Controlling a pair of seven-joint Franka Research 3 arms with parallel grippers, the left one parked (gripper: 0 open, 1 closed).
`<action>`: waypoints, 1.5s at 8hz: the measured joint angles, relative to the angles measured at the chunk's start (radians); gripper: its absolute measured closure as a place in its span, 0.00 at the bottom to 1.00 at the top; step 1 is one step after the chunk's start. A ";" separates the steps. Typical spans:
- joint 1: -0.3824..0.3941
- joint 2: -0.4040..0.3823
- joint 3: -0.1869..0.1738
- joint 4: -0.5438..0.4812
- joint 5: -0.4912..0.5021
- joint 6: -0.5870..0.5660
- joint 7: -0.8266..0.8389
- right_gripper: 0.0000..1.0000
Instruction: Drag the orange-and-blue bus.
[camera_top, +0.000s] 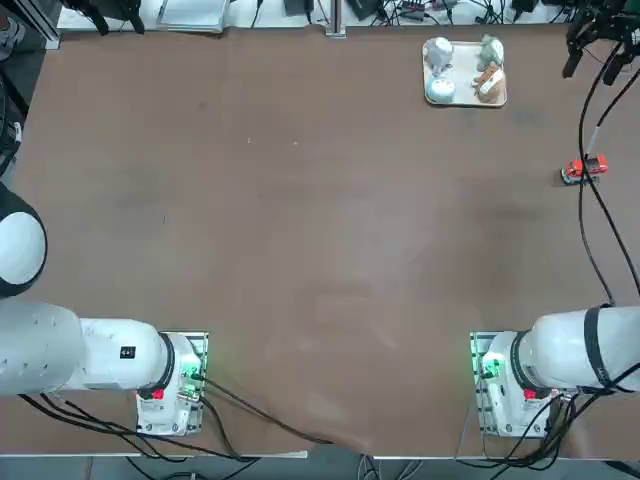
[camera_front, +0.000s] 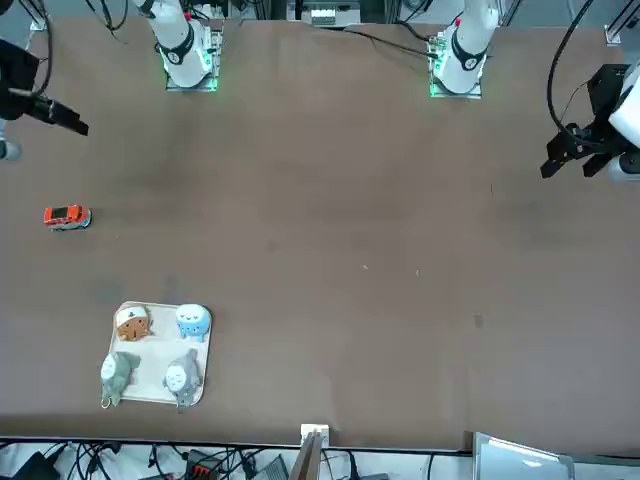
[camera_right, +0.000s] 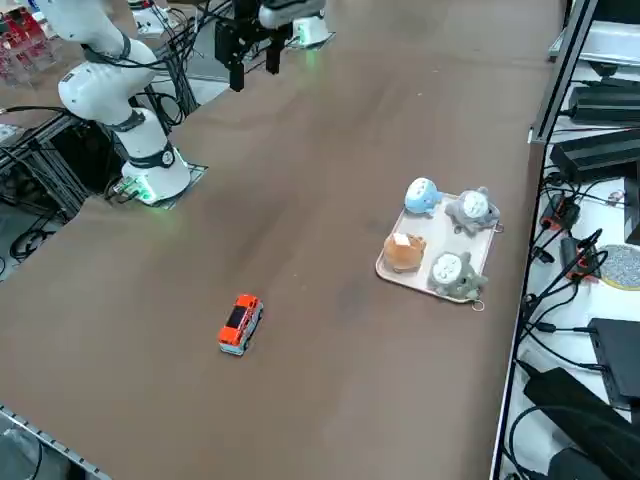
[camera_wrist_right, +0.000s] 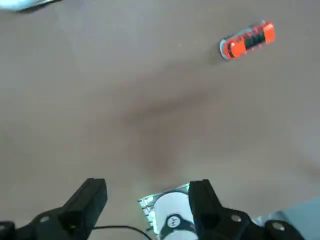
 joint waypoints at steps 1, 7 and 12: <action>-0.019 0.019 0.000 -0.008 -0.003 0.014 0.119 0.00; -0.386 0.164 -0.010 -0.146 -0.008 0.399 0.500 0.00; -0.441 0.384 -0.001 -0.281 -0.007 0.957 0.639 0.00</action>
